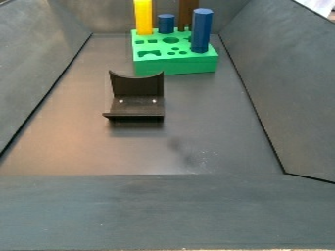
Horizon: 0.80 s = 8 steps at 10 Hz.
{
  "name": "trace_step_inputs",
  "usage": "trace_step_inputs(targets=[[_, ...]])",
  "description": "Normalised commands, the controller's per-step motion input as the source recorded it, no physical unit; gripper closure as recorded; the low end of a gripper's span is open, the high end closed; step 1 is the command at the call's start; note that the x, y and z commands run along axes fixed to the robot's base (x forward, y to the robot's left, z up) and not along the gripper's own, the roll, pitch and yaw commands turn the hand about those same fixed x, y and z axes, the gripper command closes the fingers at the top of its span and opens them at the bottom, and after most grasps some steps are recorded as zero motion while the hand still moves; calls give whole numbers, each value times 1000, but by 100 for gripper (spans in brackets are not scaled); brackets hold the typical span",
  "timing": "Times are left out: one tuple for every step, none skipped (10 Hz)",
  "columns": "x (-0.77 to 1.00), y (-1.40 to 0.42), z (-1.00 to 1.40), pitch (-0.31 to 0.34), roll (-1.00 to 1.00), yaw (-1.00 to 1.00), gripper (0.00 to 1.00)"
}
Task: Pick up the double-square object. Move up. Rotate the double-square object. Place the double-square object on the fixture. Regrasp the double-square object. Move to above the board. Insert the double-square object.
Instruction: Insert the double-square object.
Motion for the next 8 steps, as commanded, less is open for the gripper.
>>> trace_step_inputs(targets=[[480, -160, -351, 0, 0, 31, 100], [517, -180, -386, -51, 0, 91, 100], [629, -191, -340, -60, -11, 129, 100], [711, -169, -269, -44, -26, 111, 100], [737, -86, -206, -3, 0, 31, 100], [763, -74, -237, 0, 0, 57, 100], [763, -83, -294, 0, 0, 66, 100], [806, -57, -389, 86, 81, 126, 100]])
